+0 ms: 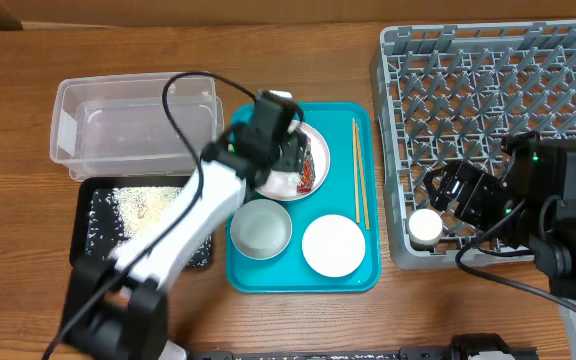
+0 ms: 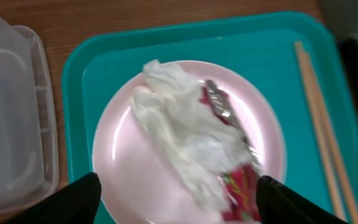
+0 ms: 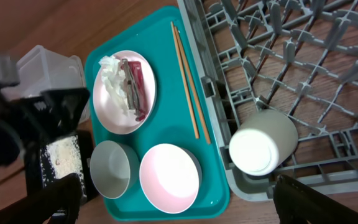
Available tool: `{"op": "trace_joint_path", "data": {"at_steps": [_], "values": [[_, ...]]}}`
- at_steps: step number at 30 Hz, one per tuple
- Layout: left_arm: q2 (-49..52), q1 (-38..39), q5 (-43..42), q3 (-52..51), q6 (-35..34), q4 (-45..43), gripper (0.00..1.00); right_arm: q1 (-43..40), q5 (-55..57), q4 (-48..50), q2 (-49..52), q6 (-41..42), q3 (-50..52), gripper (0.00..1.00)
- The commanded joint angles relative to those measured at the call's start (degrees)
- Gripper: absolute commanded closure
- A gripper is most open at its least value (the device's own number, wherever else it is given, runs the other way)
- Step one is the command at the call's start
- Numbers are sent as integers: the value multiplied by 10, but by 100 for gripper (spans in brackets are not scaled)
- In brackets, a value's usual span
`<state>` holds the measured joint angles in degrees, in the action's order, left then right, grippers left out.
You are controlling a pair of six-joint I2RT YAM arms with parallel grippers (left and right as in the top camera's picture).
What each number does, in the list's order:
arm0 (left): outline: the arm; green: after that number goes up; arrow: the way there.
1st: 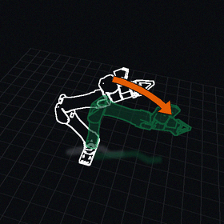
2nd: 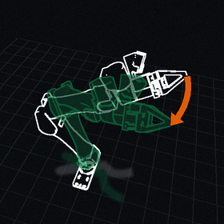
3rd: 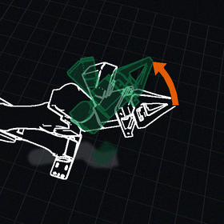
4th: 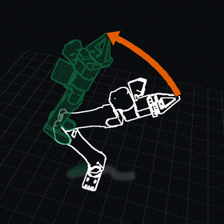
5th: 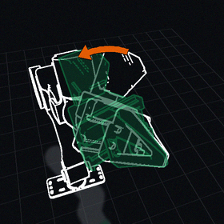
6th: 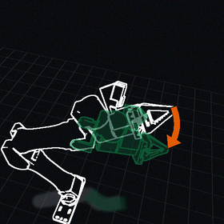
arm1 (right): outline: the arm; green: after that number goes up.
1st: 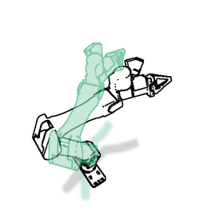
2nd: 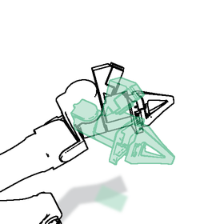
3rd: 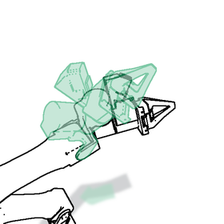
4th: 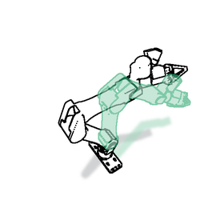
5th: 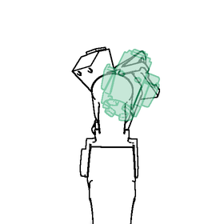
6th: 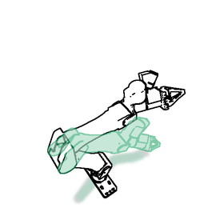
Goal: Sort waste into correct bins and load items into the dishwasher
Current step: 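Grasp the tissue from the plate and drop it in the clear bin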
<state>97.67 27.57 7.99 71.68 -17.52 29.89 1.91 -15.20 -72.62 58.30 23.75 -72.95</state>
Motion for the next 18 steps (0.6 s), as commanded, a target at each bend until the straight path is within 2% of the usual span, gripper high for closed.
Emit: {"op": "trace_joint_path", "data": {"at_steps": [1, 6, 8, 9, 10, 12, 13, 14, 18], "values": [[78, -31, -70, 40, 23, 0, 10, 1, -3, 3, 6, -1, -2, 0], [167, -38, -96, 84, 30, -2, 2, 1, -3, 3, 19, -1, -2, 0], [191, -35, -96, 89, 30, -2, 8, 1, -3, 3, 22, -1, -2, 0], [199, -34, -101, 89, 30, -2, 17, 1, -3, 3, 23, -1, -2, 0], [204, -32, -106, 90, 30, -2, 33, 1, -3, 3, 25, -1, -2, 0], [204, -32, -106, 90, 30, 0, 79, 1, -3, 3, 25, -1, -2, 0], [201, -32, -106, 94, 29, 5, 90, 1, -3, 3, 25, -1, -2, 0], [196, -32, -106, 101, 29, 16, 96, 1, -3, 3, 25, -1, -2, 0], [164, -36, -81, 146, 27, 87, 96, 1, -3, 3, 25, -2, -2, 0]]}}
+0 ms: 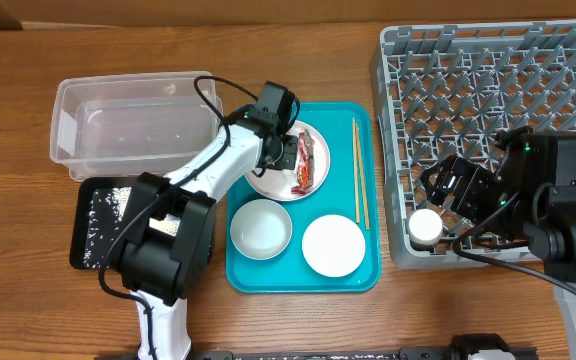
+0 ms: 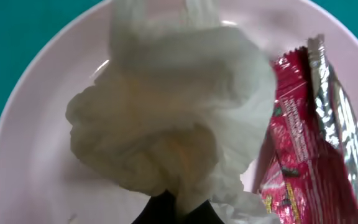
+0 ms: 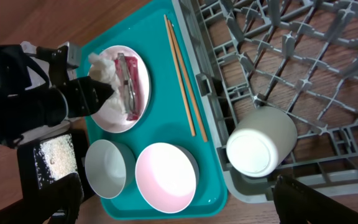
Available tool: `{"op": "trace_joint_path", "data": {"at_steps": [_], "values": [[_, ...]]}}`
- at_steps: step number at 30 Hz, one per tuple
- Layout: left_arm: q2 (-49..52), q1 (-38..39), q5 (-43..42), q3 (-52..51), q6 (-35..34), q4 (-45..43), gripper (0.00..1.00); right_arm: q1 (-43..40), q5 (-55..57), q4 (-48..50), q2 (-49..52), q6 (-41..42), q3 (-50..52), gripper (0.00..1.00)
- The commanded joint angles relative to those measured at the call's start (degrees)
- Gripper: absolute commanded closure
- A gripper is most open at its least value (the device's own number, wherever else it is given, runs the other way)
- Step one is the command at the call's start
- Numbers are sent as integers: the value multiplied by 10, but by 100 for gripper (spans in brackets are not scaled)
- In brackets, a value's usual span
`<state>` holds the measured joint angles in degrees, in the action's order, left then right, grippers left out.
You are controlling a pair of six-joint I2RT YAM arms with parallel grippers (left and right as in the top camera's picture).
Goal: Sort waste into correct bins and load items into the dishwasher
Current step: 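Grasp the tissue from the plate and drop it in the clear bin, then grasp the red wrapper from the plate and drop it in the bin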
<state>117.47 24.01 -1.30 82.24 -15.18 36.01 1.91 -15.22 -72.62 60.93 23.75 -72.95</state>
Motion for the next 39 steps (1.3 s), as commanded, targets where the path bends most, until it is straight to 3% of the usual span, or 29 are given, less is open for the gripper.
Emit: {"op": "trace_joint_path", "data": {"at_steps": [1, 7, 11, 16, 17, 19, 21, 26, 39], "values": [[-45, -1, 21, 55, 4, 47, 96, 1, -3, 3, -1, -1, -2, 0], [-118, -32, 121, 144, -18, 182, 96, 1, -3, 3, -1, -1, -2, 0], [-132, -79, 191, 146, -50, 230, 96, 1, -3, 3, -1, -1, -2, 0], [-117, -148, 183, 132, -58, 240, 95, 1, -3, -3, -1, -1, -2, 0], [-113, -157, 172, 132, -58, 237, 85, 1, -3, -3, -1, -1, -2, 0], [-113, -170, 133, 132, -57, 219, 45, 1, -3, -5, -1, -1, -2, 0], [-115, -172, 82, 139, -42, 209, 44, 1, -3, -10, -1, -2, -2, 0], [-115, -129, -7, 162, -40, 209, 38, 1, -3, -15, -1, -15, -2, 0], [-3, 85, 66, 161, -38, 146, 39, 1, -3, -13, -1, -14, -2, 0]]}}
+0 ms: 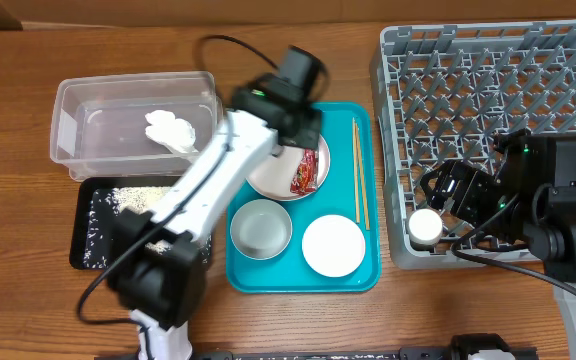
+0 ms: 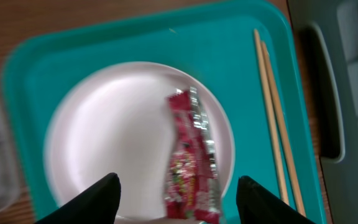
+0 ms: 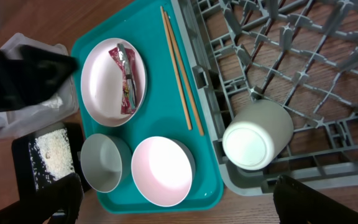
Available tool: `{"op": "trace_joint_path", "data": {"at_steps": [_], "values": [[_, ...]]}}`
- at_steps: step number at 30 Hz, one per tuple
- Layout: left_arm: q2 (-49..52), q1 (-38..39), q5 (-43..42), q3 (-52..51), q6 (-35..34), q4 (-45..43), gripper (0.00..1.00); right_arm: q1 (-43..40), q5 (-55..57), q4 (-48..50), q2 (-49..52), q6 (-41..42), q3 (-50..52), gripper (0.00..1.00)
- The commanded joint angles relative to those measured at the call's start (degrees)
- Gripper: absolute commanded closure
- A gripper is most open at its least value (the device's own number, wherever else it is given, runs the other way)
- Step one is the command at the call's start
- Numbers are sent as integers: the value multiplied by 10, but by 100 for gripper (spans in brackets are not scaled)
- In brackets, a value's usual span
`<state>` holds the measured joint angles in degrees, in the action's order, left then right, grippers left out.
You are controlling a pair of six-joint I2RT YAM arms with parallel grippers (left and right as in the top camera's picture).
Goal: Sort waste into correct bins and load items into the dishwasher
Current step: 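Grasp the red wrapper from the plate and drop it in the bin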
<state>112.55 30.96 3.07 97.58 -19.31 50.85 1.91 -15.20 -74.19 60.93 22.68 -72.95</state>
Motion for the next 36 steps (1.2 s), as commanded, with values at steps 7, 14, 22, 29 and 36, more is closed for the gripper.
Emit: {"op": "trace_joint_path", "data": {"at_steps": [7, 14, 22, 29, 36], "values": [[121, 31, 18, 8, -35, -5, 75, 1, -3, 3, -1, -4, -2, 0], [86, 9, -9, 36, -34, 31, 96, 1, 0, 3, -1, -4, -2, 0], [-6, -33, 1, 59, 19, 54, 59, 1, 1, 3, -1, -3, -2, 0], [58, -38, 15, 53, 181, 61, 16, 1, 1, 2, -1, -3, -2, 0], [148, -50, 26, 53, 181, 53, 27, 1, 1, -5, -1, -3, -2, 0]]}}
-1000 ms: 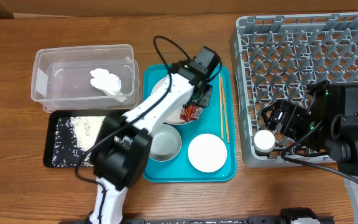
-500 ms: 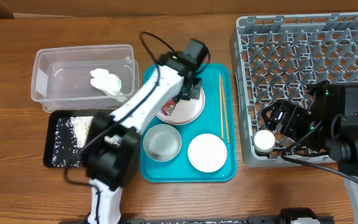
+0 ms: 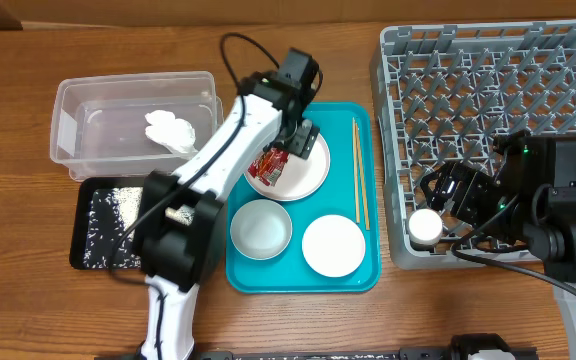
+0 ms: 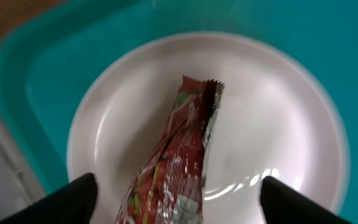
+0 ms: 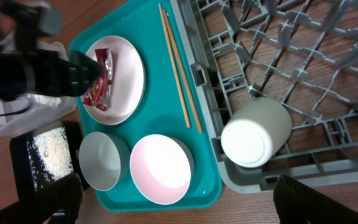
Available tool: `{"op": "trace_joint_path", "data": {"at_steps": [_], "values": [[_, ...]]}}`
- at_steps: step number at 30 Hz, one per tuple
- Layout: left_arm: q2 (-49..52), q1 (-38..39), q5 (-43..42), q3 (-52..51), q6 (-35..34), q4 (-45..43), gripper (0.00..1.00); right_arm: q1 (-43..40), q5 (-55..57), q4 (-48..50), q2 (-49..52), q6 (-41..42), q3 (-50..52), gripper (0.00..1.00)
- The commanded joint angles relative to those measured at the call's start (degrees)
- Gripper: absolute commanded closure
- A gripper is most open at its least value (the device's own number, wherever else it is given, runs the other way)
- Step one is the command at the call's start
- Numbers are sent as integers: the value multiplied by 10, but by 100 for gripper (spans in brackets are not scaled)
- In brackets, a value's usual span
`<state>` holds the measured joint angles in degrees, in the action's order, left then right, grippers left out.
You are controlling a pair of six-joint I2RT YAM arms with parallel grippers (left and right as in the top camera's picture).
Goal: Sort waste into correct bins and load items into the dishwasher
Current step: 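Grasp the red wrapper from the plate and drop it in the bin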
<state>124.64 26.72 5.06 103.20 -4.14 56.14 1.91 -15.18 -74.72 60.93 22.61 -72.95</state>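
A red foil wrapper [image 4: 179,162] lies on the pink plate [image 3: 308,170] at the back of the teal tray [image 3: 348,275]. My left gripper [image 4: 188,202] is low over the plate and open, its fingers [image 4: 73,199] wide on either side of the wrapper's near end. In the overhead view the wrapper [image 3: 271,160] sits on the plate's left part. A white tissue [image 3: 171,130] lies in the clear bin [image 3: 133,88]. My right gripper [image 5: 185,196] hangs open over the front left corner of the grey rack [image 3: 498,80], beside a white cup [image 5: 257,132] lying in it.
On the tray stand a grey bowl [image 3: 261,228] and a pink bowl [image 3: 333,245], with chopsticks [image 3: 360,170] along the right side. A black tray of rice [image 3: 118,215] sits in front of the clear bin.
My left gripper has come down closer to the plate, still open. The wrapper has shifted from the plate's right half to its left part. The right arm has not moved.
My left gripper was open above the plate holding a tissue and the wrapper. Then it was shut on the tissue. Later the tissue lay in the clear bin and the gripper was open over the plate again; now it is down around the wrapper.
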Motion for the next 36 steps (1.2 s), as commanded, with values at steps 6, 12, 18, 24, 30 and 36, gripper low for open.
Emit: {"op": "trace_joint_path", "data": {"at_steps": [6, 12, 18, 24, 30, 36], "values": [[28, -8, -38, 7, 25, 32, 96, 1, 1, 0, -1, -3, -2, 0], [-59, -24, -31, 74, -38, 110, 96, 1, 1, -1, -1, -3, -2, 0], [-151, -98, 105, 90, -116, 153, 96, 1, 1, -2, -1, -3, -2, 0], [-145, -204, 103, 71, -158, 165, 87, 1, 1, -1, -1, -3, -2, 0], [-134, -253, 34, 61, -119, 171, 0, 1, 1, 0, -2, -3, -2, 0], [-214, -243, -1, 93, -76, 208, 0, 1, 1, 20, -2, -24, -2, 0]]}}
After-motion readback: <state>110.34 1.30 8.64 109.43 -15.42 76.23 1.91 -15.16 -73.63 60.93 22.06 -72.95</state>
